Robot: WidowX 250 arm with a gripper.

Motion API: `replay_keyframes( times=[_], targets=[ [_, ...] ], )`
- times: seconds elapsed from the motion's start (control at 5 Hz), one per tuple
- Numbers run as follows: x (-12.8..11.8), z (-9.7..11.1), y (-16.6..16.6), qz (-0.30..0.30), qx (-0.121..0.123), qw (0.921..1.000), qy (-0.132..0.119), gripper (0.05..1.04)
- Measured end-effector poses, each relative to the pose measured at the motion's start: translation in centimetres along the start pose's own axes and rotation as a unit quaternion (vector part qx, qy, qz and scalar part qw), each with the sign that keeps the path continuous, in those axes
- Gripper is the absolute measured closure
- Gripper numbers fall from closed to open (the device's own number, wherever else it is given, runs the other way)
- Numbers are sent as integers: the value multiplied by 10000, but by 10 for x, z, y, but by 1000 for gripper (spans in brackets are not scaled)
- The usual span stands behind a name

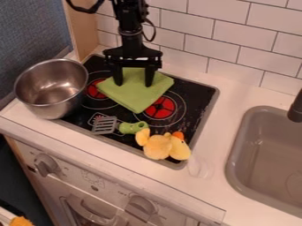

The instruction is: Move the green cloth to the right side of the table

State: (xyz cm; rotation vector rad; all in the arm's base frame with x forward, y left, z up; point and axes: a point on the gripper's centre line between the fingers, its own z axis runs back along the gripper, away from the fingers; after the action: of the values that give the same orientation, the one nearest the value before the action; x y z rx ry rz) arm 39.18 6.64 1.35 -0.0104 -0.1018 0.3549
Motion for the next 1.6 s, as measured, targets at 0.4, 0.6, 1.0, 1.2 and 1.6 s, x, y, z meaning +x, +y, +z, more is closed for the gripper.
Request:
replay_keyframes(
  times=[0.4, 0.6, 1.0, 1.2, 1.6],
  targets=[
    [12, -2, -47, -725, -52, 9973, -65, 84],
    [11, -1, -81, -1363, -46, 9906, -52, 85],
    [-7, -1, -135, -2271, -189, 9737, 17, 85],
    [-13, 0, -149, -2531, -219, 9672, 23, 85],
    [-11, 0, -143, -2412, -173, 9703, 20, 85]
  ],
)
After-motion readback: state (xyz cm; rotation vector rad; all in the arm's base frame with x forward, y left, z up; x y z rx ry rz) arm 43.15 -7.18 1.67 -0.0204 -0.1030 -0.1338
